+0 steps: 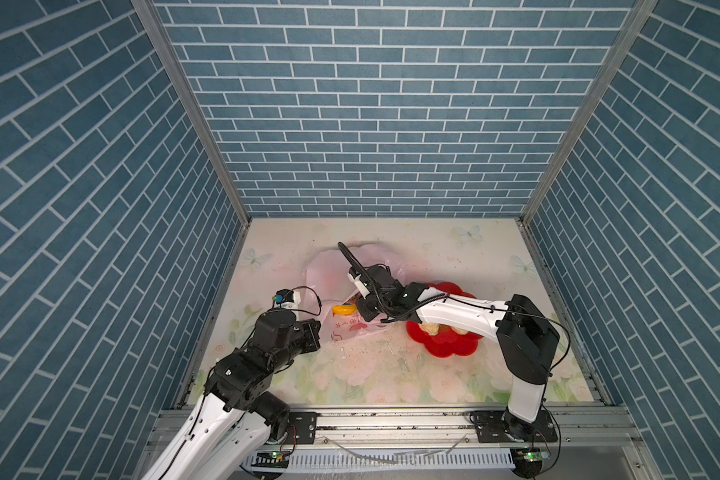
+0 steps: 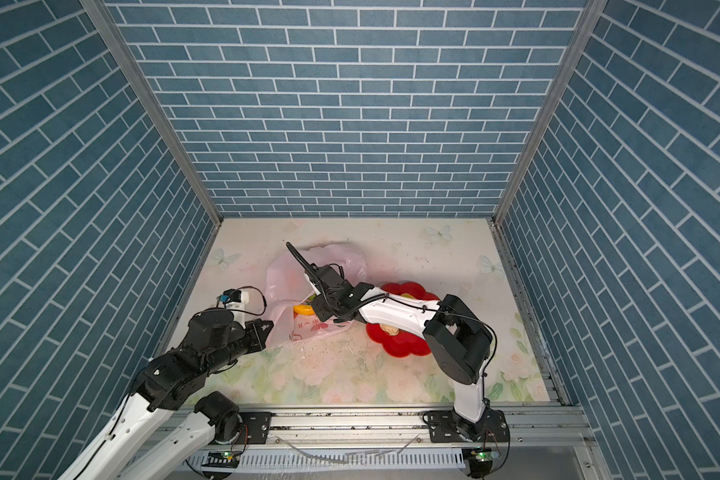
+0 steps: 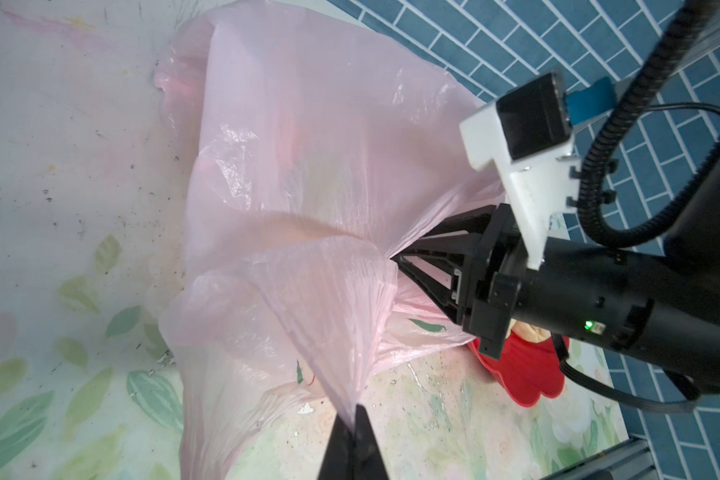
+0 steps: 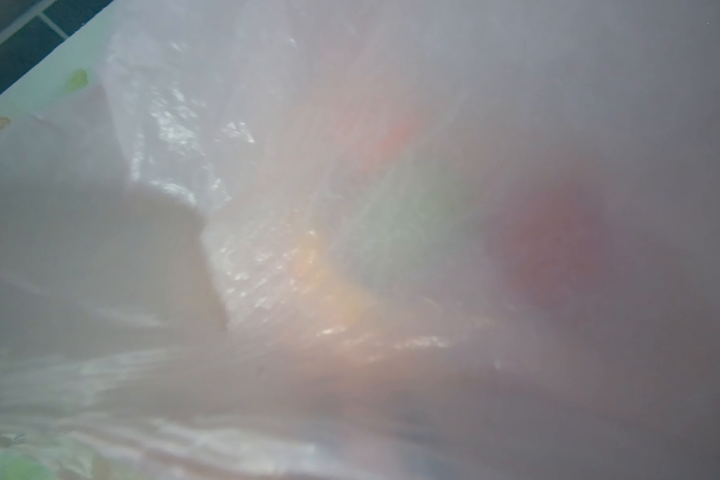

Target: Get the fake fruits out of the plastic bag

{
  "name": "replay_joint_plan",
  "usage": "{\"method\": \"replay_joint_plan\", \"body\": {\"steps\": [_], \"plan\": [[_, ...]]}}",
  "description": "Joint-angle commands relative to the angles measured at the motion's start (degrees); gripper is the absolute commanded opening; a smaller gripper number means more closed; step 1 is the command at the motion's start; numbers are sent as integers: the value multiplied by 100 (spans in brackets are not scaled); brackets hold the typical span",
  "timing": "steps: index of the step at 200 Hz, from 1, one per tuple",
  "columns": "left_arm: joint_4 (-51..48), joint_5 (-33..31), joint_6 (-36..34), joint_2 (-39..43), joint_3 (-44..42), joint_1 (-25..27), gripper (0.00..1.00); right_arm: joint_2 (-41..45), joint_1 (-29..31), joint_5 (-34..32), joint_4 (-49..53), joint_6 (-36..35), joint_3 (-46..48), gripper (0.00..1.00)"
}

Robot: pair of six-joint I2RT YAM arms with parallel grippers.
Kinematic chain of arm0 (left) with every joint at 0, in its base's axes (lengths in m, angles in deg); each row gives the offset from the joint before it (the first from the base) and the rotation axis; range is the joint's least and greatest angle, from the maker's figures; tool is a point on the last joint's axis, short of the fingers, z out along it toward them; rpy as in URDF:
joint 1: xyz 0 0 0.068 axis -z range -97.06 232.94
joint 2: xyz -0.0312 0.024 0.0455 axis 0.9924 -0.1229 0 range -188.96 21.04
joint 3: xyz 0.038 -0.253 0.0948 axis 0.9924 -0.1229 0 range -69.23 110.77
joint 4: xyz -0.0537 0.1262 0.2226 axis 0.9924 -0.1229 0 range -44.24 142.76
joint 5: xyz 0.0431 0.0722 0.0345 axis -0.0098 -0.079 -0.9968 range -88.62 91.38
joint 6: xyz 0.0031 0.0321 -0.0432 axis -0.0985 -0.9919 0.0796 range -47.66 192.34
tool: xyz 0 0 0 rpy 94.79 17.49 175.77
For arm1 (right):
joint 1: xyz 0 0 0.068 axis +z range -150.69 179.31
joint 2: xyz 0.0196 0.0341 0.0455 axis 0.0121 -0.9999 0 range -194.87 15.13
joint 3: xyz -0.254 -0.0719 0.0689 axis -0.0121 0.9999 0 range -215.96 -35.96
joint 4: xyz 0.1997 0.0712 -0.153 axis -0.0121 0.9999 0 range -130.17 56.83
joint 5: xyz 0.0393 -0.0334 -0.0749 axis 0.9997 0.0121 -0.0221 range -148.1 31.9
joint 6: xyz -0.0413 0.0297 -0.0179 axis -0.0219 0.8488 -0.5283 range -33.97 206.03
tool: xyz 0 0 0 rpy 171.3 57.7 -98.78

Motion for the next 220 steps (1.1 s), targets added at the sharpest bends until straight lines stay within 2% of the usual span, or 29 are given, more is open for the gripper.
{"method": "replay_joint_plan", "body": {"steps": [1, 113, 220], "plan": [[120, -250, 205, 102, -96, 2, 0, -101, 18, 333, -217, -348, -23, 26], [-270, -617, 809, 865, -236, 2, 0, -1295, -69, 1109, -119, -969, -1175, 29], [-109, -625, 1050, 847, -508, 14, 0, -1822, -221, 1586, 213, -1207, -1687, 34]]}}
